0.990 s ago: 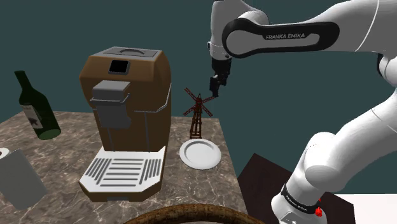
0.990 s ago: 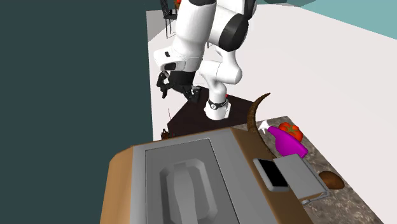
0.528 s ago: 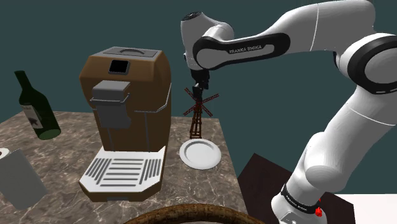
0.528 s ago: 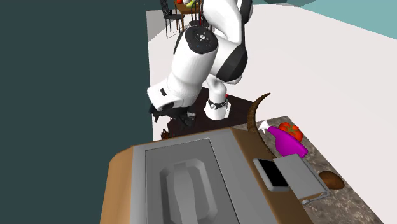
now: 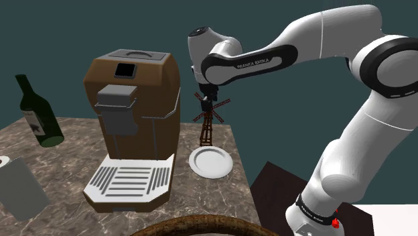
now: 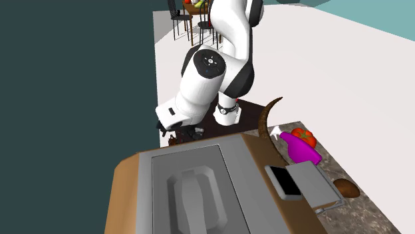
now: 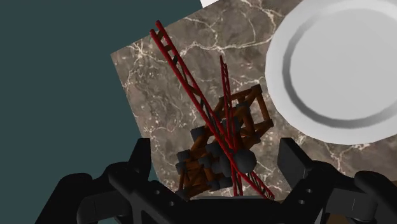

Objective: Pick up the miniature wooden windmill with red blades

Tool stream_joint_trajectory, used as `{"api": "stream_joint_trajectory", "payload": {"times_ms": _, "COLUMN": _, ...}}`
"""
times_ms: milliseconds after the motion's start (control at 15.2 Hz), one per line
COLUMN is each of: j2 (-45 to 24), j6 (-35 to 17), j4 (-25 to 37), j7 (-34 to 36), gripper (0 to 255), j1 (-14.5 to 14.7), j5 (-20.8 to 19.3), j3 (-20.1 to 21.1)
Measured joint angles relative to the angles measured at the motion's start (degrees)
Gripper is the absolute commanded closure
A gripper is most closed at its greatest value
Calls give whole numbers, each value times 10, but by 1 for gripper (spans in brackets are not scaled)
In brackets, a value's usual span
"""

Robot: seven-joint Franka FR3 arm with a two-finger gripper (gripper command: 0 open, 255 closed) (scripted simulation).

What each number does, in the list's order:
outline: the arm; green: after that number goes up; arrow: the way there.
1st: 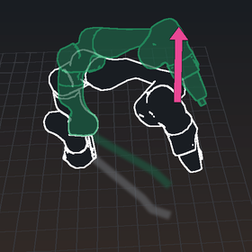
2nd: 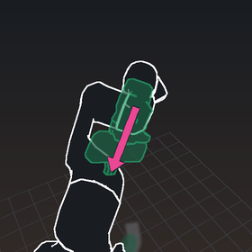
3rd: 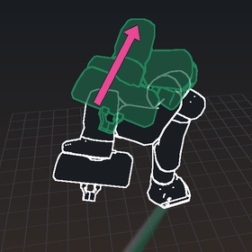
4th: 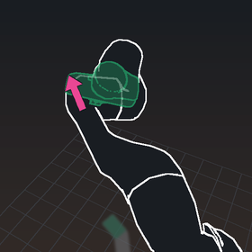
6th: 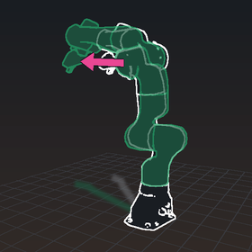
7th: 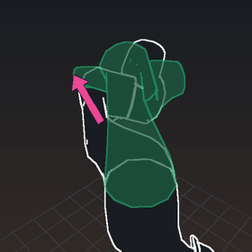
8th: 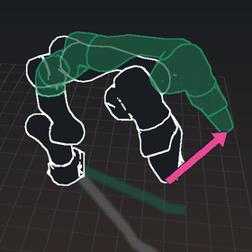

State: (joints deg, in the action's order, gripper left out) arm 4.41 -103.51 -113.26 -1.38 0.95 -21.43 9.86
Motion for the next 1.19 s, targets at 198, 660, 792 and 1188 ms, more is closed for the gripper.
{"api": "stream_joint_trajectory", "payload": {"times_ms": 198, "j2": 1, "j6": -3, "j4": -3, "j7": 1, "gripper": 255, "j1": 0, "j5": 0, "j3": 0}}
{"api": "stream_joint_trajectory", "payload": {"times_ms": 660, "j2": 1, "j6": -3, "j4": -3, "j7": 1, "gripper": 255, "j1": 0, "j5": 0, "j3": 0}}
{"api": "stream_joint_trajectory", "payload": {"times_ms": 792, "j2": 2, "j6": 5, "j4": 3, "j7": -2, "gripper": 255, "j1": 0, "j5": 1, "j3": 0}}
{"api": "stream_joint_trajectory", "payload": {"times_ms": 1188, "j2": 6, "j6": 45, "j4": 42, "j7": -16, "gripper": 255, "j1": 1, "j5": 5, "j3": 1}}
